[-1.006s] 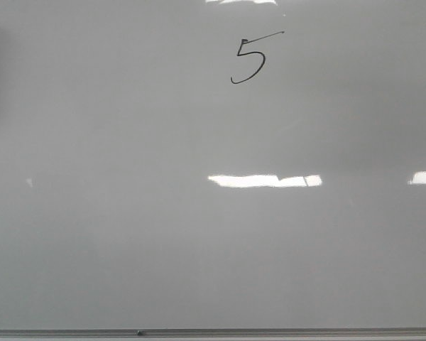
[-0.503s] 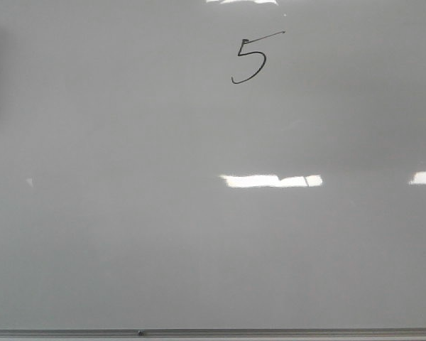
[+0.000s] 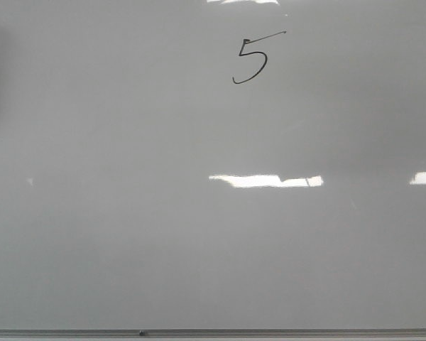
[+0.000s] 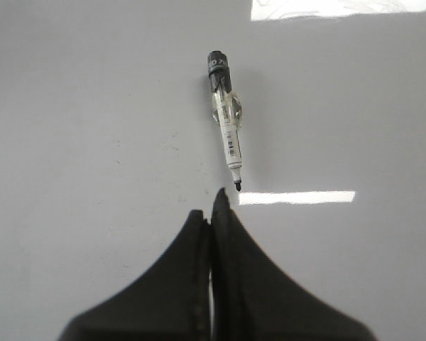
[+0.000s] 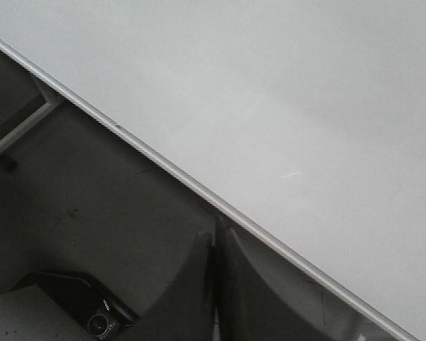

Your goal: Write number 5 on whiteboard

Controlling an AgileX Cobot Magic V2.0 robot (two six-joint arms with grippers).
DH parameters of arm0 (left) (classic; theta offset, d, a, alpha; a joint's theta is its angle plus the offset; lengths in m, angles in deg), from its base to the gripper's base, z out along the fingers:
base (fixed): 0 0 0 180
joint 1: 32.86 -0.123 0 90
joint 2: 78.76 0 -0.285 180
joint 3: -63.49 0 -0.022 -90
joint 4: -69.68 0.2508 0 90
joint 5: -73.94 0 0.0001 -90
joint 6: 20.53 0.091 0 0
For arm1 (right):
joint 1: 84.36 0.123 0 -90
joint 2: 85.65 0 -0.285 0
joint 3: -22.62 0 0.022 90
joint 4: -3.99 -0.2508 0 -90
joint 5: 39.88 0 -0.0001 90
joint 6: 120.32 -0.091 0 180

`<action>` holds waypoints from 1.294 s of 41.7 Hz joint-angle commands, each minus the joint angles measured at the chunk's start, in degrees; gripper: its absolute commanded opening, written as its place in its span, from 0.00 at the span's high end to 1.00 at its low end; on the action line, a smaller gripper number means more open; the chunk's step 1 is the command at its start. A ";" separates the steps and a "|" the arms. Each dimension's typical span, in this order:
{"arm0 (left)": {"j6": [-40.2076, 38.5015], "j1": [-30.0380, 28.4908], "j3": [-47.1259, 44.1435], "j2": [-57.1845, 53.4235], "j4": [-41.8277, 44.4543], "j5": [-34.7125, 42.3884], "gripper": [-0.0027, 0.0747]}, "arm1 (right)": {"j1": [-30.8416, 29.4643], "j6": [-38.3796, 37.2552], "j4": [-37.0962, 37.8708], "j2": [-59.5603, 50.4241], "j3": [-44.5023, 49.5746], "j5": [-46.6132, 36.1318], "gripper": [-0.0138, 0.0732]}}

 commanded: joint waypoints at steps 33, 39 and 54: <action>0.08 0.36 -0.22 -0.86 -0.55 5.06 0.99 | -26.08 0.26 1.14 -31.42 45.00 -58.78 0.92; 0.08 0.36 -0.22 -0.86 -0.55 5.06 0.99 | -26.08 0.26 1.14 -31.34 46.62 -59.52 0.92; 0.08 0.26 -0.22 -0.86 -0.55 5.06 0.99 | -25.96 -0.31 1.08 -31.34 46.62 -58.99 0.92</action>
